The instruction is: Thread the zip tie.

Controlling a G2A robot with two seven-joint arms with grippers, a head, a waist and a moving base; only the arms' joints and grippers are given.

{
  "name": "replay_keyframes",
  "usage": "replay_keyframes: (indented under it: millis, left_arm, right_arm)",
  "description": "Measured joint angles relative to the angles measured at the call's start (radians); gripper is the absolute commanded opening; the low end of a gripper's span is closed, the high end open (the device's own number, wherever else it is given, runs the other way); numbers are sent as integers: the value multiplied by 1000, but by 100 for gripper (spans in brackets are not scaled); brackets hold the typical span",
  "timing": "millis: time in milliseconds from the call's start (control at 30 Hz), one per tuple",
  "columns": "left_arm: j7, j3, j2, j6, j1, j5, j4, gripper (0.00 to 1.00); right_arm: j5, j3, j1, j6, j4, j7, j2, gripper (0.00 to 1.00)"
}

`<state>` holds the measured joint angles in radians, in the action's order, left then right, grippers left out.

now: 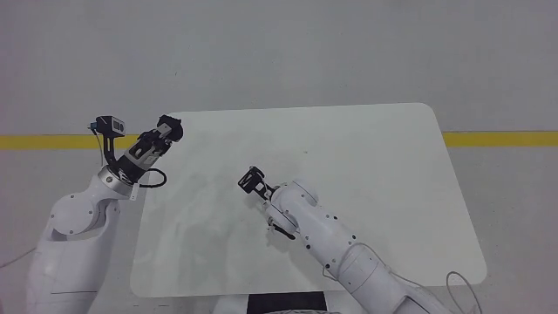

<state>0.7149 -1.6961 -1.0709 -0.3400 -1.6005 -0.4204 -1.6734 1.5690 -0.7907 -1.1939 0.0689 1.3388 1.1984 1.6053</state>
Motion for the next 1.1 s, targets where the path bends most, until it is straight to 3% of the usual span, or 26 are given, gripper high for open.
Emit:
replay_keyframes:
  millis: [267,733,1100]
  left_arm:
    - [0,0,0,0,0,0,0,0]
    - [0,0,0,0,0,0,0,0]
    - [0,0,0,0,0,0,0,0]
  right_arm:
    - [-2,0,6,-8,-18,-3,3,16]
    - [-2,5,9,-9,-35,6,7,0]
    - [1,-4,-6,0,18,46,4,0]
